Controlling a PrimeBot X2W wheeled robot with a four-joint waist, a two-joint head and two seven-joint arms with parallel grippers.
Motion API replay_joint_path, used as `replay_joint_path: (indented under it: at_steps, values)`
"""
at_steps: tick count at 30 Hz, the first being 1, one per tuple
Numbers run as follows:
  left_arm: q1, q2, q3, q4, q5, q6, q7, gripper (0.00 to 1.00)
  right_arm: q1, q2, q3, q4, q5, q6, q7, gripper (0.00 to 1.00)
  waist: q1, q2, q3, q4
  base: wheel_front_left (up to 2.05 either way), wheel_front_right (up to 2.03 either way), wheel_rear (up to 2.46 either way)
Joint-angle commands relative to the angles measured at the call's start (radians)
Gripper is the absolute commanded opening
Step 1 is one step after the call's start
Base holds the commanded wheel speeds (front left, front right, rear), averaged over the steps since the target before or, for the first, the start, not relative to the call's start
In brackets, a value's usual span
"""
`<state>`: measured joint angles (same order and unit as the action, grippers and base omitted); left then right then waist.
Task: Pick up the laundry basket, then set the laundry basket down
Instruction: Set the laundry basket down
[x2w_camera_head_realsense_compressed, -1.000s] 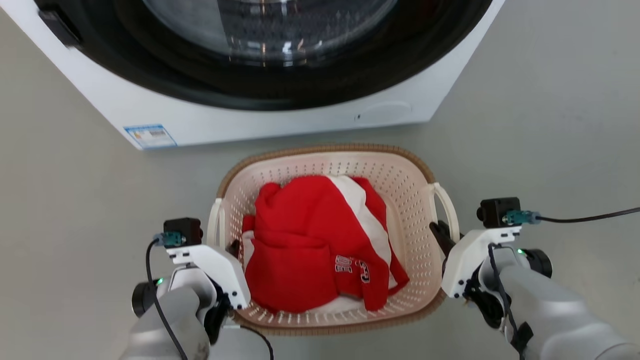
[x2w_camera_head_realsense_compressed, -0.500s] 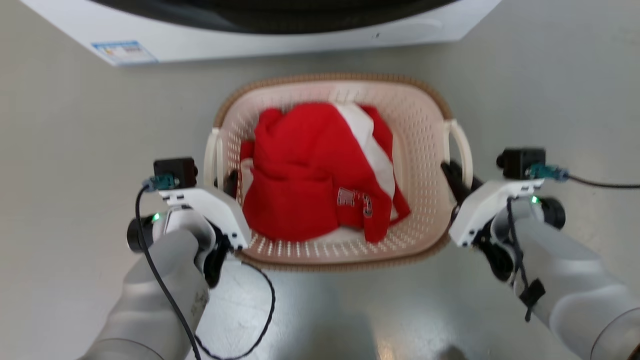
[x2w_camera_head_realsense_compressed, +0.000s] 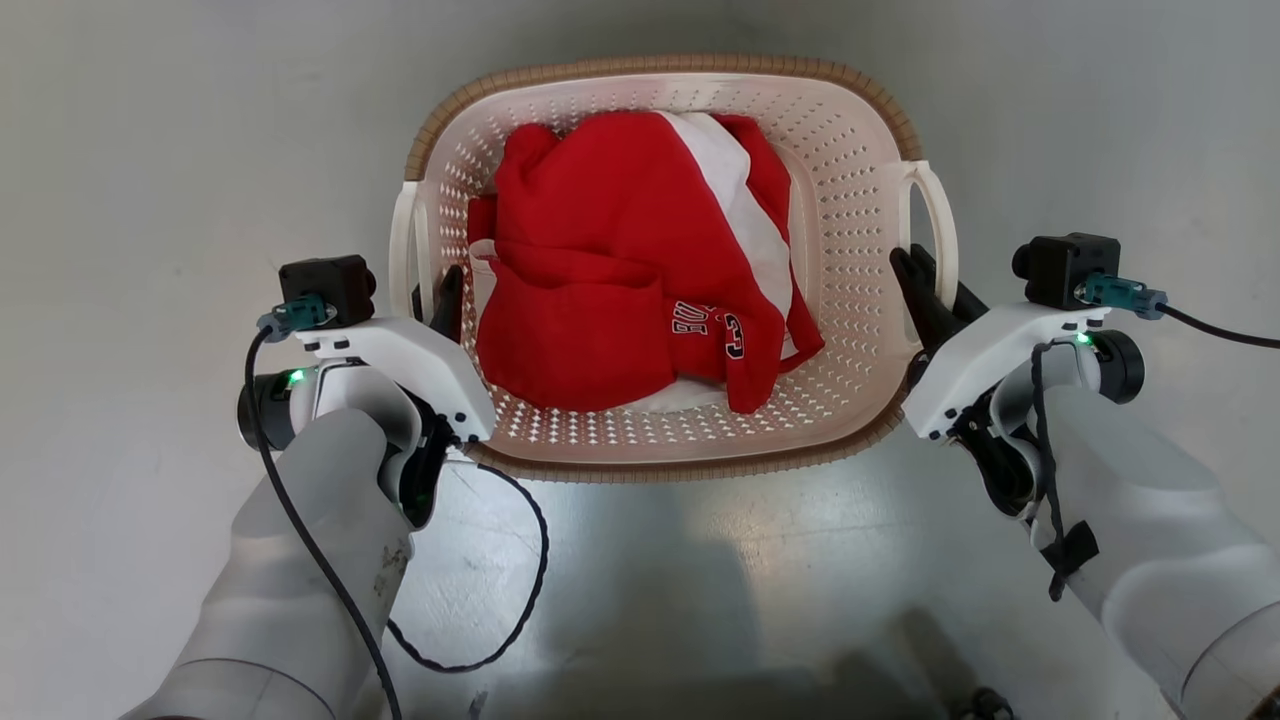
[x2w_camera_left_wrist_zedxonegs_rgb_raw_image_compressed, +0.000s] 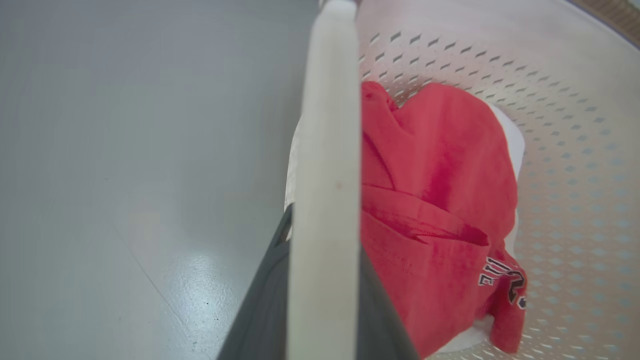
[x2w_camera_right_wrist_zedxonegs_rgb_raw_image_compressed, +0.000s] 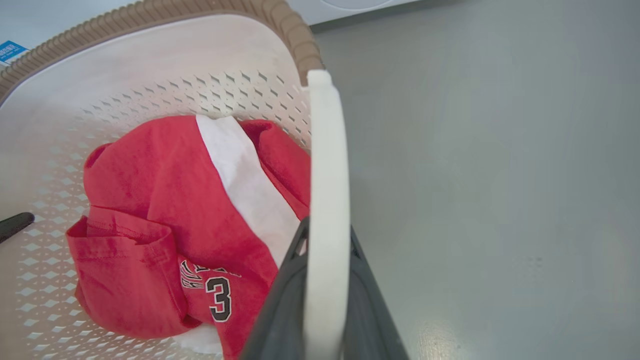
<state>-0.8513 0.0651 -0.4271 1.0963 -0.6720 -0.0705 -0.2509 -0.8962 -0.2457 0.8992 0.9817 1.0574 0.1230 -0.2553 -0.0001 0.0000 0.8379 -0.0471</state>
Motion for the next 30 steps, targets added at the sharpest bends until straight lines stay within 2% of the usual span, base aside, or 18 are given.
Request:
replay_joint_path:
  at_steps: [1,17,18,19,20,21,30]
  values:
    - [-0.015,0.014,0.032,-0.03,0.014,-0.012,-0.011,0.0,0.07,0.001,0.0,-0.012,-0.021,0.008,-0.006,0.0,0.0001,0.0,0.026,0.003,0.0,0.0,0.0]
    - [-0.021,-0.004,0.149,-0.007,0.125,-0.034,-0.011,0.0,0.064,0.027,-0.069,-0.016,-0.079,0.008,-0.006,0.0,0.0001,0.0,0.085,0.003,0.0,0.0,0.0]
    - [-0.023,-0.006,0.151,0.001,0.127,-0.037,-0.011,0.0,0.064,0.027,-0.07,-0.017,-0.08,0.008,-0.006,0.04,0.0001,0.0,0.085,0.004,0.0,0.0,0.0]
    - [-0.025,-0.007,0.154,0.008,0.128,-0.039,-0.011,0.04,0.065,0.027,-0.071,-0.016,-0.081,0.008,-0.006,0.23,0.0001,0.0,0.085,0.005,0.0,0.0,0.0]
    - [-0.027,-0.009,0.156,0.013,0.13,-0.04,-0.011,0.44,0.066,0.027,-0.072,-0.015,-0.08,0.008,-0.006,0.48,0.0001,0.0,0.085,0.006,0.0,0.0,0.0]
    - [-0.029,-0.01,0.159,0.016,0.131,-0.042,-0.011,1.0,0.066,0.027,-0.072,-0.011,-0.08,0.008,-0.006,1.0,0.0001,0.0,0.085,0.007,0.0,0.0,0.0]
    - [-0.033,-0.014,0.178,0.041,0.13,-0.051,-0.011,1.0,0.062,0.037,-0.067,0.01,-0.082,0.008,-0.006,1.0,0.0001,0.0,0.078,0.011,0.0,0.0,0.0]
